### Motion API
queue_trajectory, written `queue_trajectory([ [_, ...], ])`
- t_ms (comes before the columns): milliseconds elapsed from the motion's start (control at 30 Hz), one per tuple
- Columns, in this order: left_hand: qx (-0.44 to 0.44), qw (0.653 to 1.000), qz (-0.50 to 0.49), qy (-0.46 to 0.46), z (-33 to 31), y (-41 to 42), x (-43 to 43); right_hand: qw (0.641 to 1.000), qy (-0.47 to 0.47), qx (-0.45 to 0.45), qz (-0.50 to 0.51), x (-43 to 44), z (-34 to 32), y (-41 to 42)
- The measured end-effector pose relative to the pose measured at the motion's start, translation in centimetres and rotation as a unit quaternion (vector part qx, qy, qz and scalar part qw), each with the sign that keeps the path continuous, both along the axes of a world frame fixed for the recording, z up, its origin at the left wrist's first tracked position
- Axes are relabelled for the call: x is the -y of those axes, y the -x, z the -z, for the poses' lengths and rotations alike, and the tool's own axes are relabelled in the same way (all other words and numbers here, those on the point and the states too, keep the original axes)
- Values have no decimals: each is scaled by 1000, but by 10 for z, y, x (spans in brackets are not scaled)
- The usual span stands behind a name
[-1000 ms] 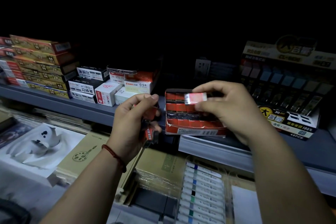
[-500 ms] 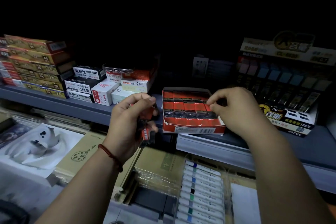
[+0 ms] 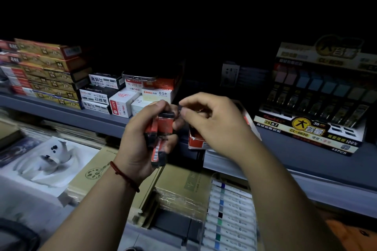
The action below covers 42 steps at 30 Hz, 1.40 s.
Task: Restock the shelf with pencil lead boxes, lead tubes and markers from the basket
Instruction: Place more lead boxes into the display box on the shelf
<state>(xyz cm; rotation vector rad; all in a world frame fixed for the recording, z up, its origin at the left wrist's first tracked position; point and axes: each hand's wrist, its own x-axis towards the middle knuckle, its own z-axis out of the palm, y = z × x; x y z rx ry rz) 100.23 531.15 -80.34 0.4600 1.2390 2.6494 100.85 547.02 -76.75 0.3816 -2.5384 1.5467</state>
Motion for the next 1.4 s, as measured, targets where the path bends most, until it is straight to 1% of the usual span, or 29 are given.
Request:
queue_trajectory([
  [100,-13,998,39,-50,-4,-3,3,999,31,17,11,3,1,5],
  [233,-47,993,97,-43,-3,-5,3,997,60,49,-17,0,2,7],
  [333,-57,994,93,-26,-3,-5,2,993,104,50,-18,-8,-1,6],
  [400,-40,996,72,-33,-3,-4,1,992,118,41,9,-16,-3,6],
  [500,2,999,27,-42,-3,-3,2,997,56,30,53,-34,-9,4],
  [600,20,999,-7,-39,-4,-2,3,998,-28,45,33,-44,-11,0],
  [733,26,999,-13,-25,-5,-1,4,991,-125,53,8,-46,-9,-1],
  [833,35,999,-22,-25,-5,-2,2,989,-135,54,-8,-47,-8,-1],
  [933,36,999,-19,-6,-5,-3,1,990,-134,53,-7,-45,-7,0],
  [1067,36,999,-12,4,-3,-2,0,986,-150,74,-10,-45,-7,-1],
  [1167,38,999,-9,8,-1,-1,0,987,-145,68,7,-42,-3,2],
  [1334,45,999,-14,24,0,0,-1,983,-173,58,34,-34,3,4],
  [1400,48,998,-18,20,1,1,-1,985,-159,62,34,-32,2,4],
])
